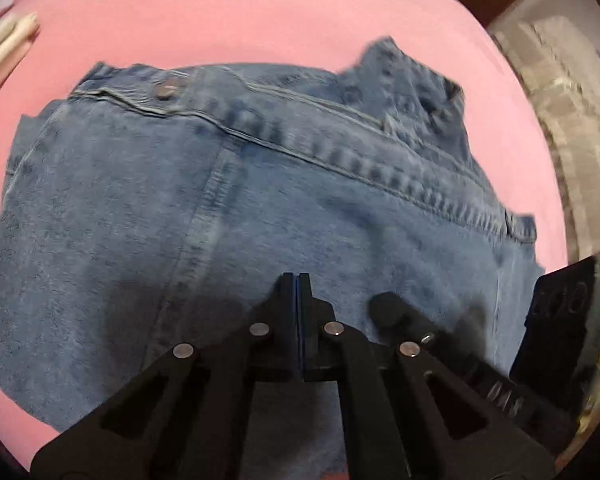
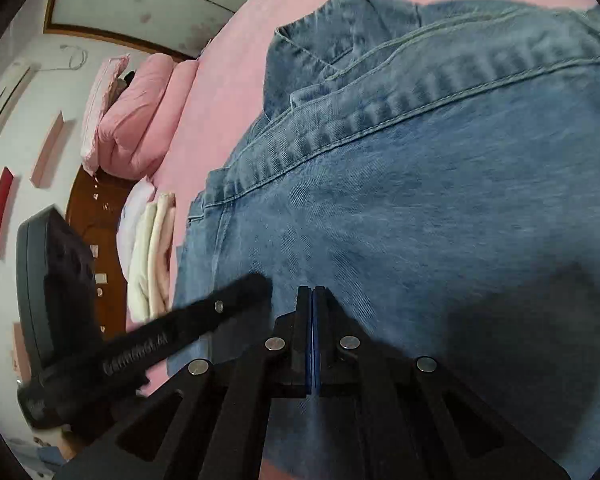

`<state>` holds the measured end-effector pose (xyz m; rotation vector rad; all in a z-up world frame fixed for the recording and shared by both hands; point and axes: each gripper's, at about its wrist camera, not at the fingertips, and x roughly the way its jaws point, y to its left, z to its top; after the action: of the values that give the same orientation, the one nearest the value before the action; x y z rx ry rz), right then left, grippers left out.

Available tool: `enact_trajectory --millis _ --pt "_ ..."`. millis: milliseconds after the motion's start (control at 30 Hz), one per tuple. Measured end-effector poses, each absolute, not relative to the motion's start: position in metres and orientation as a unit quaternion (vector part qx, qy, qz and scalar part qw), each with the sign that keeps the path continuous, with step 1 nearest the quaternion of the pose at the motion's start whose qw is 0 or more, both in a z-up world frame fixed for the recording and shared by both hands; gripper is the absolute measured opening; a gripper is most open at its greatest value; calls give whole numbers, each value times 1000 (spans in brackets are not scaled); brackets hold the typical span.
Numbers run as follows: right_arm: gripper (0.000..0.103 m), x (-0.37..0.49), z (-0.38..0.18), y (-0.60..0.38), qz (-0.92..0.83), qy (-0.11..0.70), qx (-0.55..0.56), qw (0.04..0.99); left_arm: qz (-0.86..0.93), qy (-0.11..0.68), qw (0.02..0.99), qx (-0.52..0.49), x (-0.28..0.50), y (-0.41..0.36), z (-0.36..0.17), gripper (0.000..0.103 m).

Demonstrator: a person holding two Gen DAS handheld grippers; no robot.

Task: Fold large clothes
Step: 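Press both closed tools over the folded jacket to smooth it, then sweep both closed tools across the folded denim to flatten it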

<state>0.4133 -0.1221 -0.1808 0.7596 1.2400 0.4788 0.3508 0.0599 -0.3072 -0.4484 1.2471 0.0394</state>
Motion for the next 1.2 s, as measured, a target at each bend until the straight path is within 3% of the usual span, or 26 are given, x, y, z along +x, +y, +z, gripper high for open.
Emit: enact_trajectory --millis 133,300,500,600,700,867,967,1067,1200 --pt "0 425 -181 -167 166 553 306 757 42 569 788 -232 344 86 -303 0" --pt "0 408 -170 -280 29 540 261 800 186 586 785 -73 321 119 -311 1" --pt "0 380 -147 -361 -115 528 201 817 249 593 766 5 292 169 -319 2" --pt "0 372 -133 -348 -173 522 164 819 248 589 769 -17 286 170 -309 2" --pt "0 363 -128 -308 -70 533 210 817 185 576 794 -63 275 151 -291 2" --pt "0 345 -157 -214 144 599 299 728 46 573 810 -114 271 87 -259 2" --pt "0 333 -173 -167 173 624 305 698 -3 589 799 -119 273 48 -262 2" --pt "0 327 -178 -152 154 623 291 709 -18 657 747 -103 273 21 -291 2" --pt "0 318 -186 -183 136 626 306 704 -20 635 769 -73 253 29 -286 1"
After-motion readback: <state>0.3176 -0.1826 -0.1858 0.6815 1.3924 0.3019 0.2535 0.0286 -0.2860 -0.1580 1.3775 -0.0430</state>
